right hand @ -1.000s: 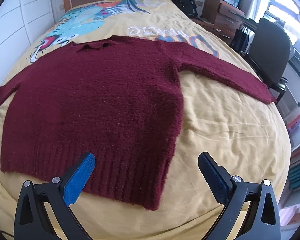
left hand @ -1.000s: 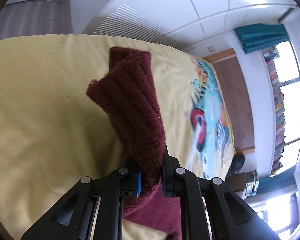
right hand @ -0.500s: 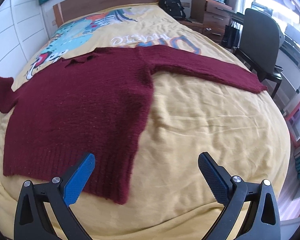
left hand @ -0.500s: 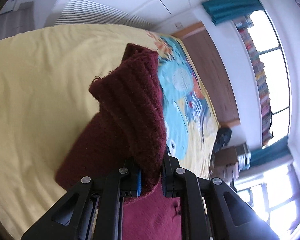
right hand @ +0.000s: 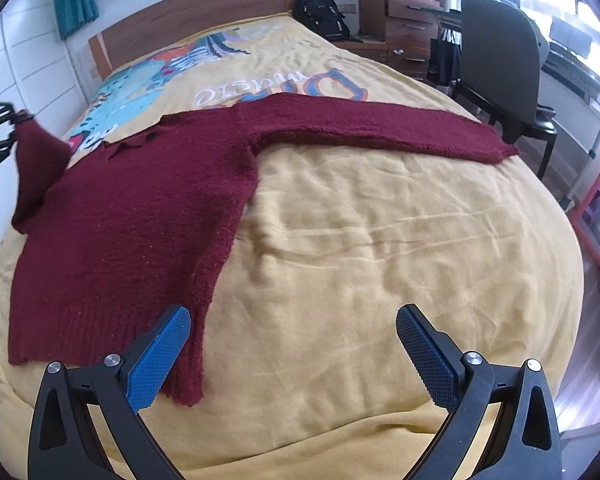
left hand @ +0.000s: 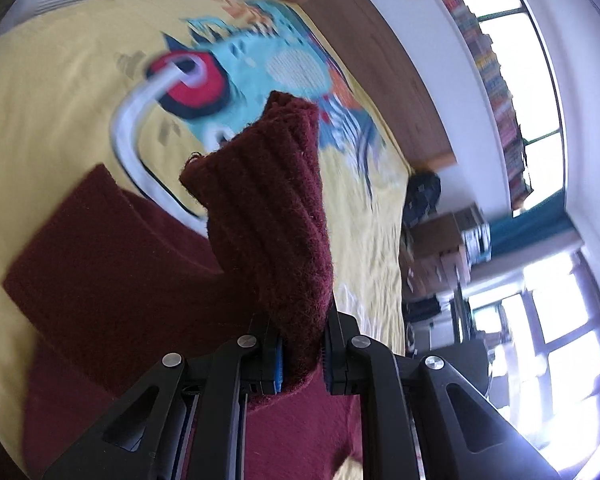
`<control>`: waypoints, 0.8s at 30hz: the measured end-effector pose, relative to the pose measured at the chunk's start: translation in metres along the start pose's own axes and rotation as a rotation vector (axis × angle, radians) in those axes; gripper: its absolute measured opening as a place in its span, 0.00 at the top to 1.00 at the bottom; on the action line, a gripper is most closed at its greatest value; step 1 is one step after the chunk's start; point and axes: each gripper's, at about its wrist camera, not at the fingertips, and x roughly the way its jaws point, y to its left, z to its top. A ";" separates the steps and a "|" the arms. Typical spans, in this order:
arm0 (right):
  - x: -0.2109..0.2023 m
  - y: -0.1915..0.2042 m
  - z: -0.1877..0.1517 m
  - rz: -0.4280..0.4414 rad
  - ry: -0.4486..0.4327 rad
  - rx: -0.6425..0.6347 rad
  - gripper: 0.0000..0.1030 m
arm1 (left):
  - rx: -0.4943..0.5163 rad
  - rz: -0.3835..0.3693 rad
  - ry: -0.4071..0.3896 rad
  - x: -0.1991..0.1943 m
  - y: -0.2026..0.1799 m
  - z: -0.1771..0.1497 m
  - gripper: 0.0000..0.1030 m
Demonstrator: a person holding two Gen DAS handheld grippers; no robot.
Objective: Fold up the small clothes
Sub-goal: 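Lift the cuff with the left gripper and fold the sleeve across the sweater body, then open the left gripper to release the sleeve onto the sweater body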
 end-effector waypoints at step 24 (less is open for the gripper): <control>0.005 -0.032 -0.010 0.007 0.000 0.055 0.00 | 0.217 0.204 0.380 0.146 -0.035 -0.192 0.89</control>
